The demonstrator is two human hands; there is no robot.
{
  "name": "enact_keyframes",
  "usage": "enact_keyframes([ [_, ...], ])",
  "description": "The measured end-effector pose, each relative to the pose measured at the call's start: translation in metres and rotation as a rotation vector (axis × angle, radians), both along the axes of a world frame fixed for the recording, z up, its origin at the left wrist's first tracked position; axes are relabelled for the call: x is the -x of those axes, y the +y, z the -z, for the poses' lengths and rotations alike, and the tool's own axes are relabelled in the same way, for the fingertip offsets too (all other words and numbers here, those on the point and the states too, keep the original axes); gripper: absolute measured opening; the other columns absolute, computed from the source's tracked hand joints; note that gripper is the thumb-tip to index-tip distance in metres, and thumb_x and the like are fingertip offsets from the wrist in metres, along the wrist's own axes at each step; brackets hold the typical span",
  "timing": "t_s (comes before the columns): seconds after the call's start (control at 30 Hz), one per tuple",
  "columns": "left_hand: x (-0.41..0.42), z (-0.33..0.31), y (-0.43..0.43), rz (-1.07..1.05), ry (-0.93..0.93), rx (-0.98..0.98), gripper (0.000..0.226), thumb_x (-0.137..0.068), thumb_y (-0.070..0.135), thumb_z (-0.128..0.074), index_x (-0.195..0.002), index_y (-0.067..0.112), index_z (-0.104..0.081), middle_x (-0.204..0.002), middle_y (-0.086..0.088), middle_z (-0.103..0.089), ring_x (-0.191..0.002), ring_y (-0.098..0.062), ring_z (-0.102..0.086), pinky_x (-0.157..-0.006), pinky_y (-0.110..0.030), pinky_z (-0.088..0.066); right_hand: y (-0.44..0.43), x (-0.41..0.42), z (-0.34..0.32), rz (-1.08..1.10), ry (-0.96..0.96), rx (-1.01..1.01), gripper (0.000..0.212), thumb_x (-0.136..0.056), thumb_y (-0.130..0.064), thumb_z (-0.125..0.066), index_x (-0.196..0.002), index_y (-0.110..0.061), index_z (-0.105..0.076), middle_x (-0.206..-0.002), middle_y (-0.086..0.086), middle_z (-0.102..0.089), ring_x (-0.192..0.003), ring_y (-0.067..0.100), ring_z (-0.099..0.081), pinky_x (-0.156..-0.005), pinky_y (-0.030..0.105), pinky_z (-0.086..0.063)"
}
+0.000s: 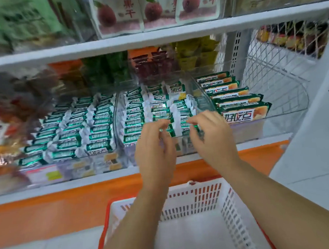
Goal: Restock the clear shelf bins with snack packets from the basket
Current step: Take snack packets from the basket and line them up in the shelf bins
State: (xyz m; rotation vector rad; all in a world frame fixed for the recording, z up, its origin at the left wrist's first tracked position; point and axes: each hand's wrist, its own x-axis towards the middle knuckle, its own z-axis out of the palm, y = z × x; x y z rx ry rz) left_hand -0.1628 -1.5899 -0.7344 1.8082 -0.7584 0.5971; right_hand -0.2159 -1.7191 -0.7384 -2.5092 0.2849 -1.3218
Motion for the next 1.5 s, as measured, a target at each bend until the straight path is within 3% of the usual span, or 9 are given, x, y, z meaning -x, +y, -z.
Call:
enact_keyframes([
  [0.13,0.017,0.073,0.057,-0.133,0.103,-0.03,0.023,-0.089,0.019,-0.041,-0.102,0.021,-0.06,-0.09,0.009,-0.057,-0.077,-0.007,-0.052,-0.061,-0.031,-0.047,0.046,0.021,0.045,-0.026,0.027,-0.122,0.009,-0.083,-0.01,-0.056,-0.085,-0.011,-0.065,-0.078,0.0,-0.06,-0.068,0.012,-0.051,-0.06,0.017,-0.035],
  [0.27,0.019,0.14,0.106,-0.198,0.395,-0.233,0.025,-0.09,0.002,-0.049,-0.108,0.013,-0.063,-0.105,-0.004,-0.064,-0.09,-0.023,-0.06,-0.073,-0.033,-0.048,0.096,0.035,0.114,0.001,0.245,-0.364,0.003,-0.085,-0.01,-0.062,-0.086,-0.013,-0.061,-0.08,-0.001,-0.062,-0.066,0.009,-0.05,-0.056,0.012,-0.033],
  [0.53,0.032,0.272,0.155,0.016,0.911,-0.97,0.036,-0.094,0.013,-0.045,-0.127,0.024,-0.049,-0.134,-0.001,-0.049,-0.114,-0.021,-0.052,-0.095,-0.035,-0.046,0.14,0.058,0.251,-0.207,1.348,-0.719,0.045,-0.092,-0.03,-0.056,-0.135,-0.022,-0.046,-0.132,0.001,-0.054,-0.114,0.016,-0.054,-0.09,0.022,-0.04],
  [0.73,0.053,0.315,0.163,0.165,0.785,-1.598,0.04,-0.098,0.029,-0.034,-0.136,0.031,-0.041,-0.148,-0.006,-0.03,-0.138,-0.029,-0.025,-0.111,-0.045,-0.018,0.174,0.078,0.323,-0.288,1.636,-0.799,0.054,-0.094,-0.033,-0.052,-0.144,-0.022,-0.034,-0.143,0.001,-0.045,-0.124,0.021,-0.049,-0.103,0.03,-0.039],
  [0.87,0.054,0.329,0.156,0.239,0.752,-1.732,0.035,-0.097,0.034,-0.038,-0.13,0.031,-0.049,-0.138,-0.005,-0.045,-0.127,-0.028,-0.039,-0.106,-0.048,-0.018,0.177,0.062,0.334,-0.358,1.644,-0.831,0.067,-0.092,-0.024,-0.058,-0.149,-0.014,-0.022,-0.147,0.006,-0.038,-0.131,0.024,-0.042,-0.109,0.031,-0.033],
  [1.07,0.045,0.32,0.146,0.254,0.827,-1.543,0.027,-0.093,0.029,-0.046,-0.117,0.034,-0.056,-0.116,0.005,-0.062,-0.113,-0.02,-0.055,-0.107,-0.047,-0.018,0.177,0.057,0.338,-0.31,1.551,-0.932,0.057,-0.08,-0.01,-0.067,-0.134,-0.011,-0.047,-0.132,0.008,-0.053,-0.118,0.025,-0.053,-0.1,0.034,-0.044],
  [1.17,0.042,0.311,0.143,0.191,1.103,-1.128,0.025,-0.094,0.043,-0.048,-0.114,0.034,-0.059,-0.11,0.009,-0.066,-0.105,-0.013,-0.058,-0.109,-0.04,-0.03,0.168,0.061,0.326,-0.215,1.449,-1.01,0.054,-0.081,-0.011,-0.066,-0.132,-0.013,-0.047,-0.126,0.007,-0.056,-0.107,0.02,-0.055,-0.086,0.026,-0.044],
  [1.33,0.024,0.27,0.123,0.105,1.269,-0.553,0.015,-0.095,0.03,-0.051,-0.097,0.022,-0.064,-0.093,0.006,-0.064,-0.088,-0.013,-0.058,-0.082,-0.027,-0.047,0.135,0.038,0.276,-0.111,1.27,-1.182,0.031,-0.083,-0.009,-0.062,-0.108,-0.012,-0.043,-0.091,0.006,-0.056,-0.074,0.017,-0.058,-0.061,0.026,-0.048],
  [1.5,0.008,0.2,0.113,0.218,1.339,-0.265,0.011,-0.095,0.025,-0.054,-0.095,0.023,-0.065,-0.099,0.006,-0.065,-0.103,-0.017,-0.058,-0.099,-0.035,-0.042,0.099,0.017,0.187,-0.201,1.177,-1.191,0.032,-0.085,-0.006,-0.06,-0.112,-0.018,-0.05,-0.1,0.007,-0.065,-0.081,0.015,-0.067,-0.068,0.024,-0.056],
])
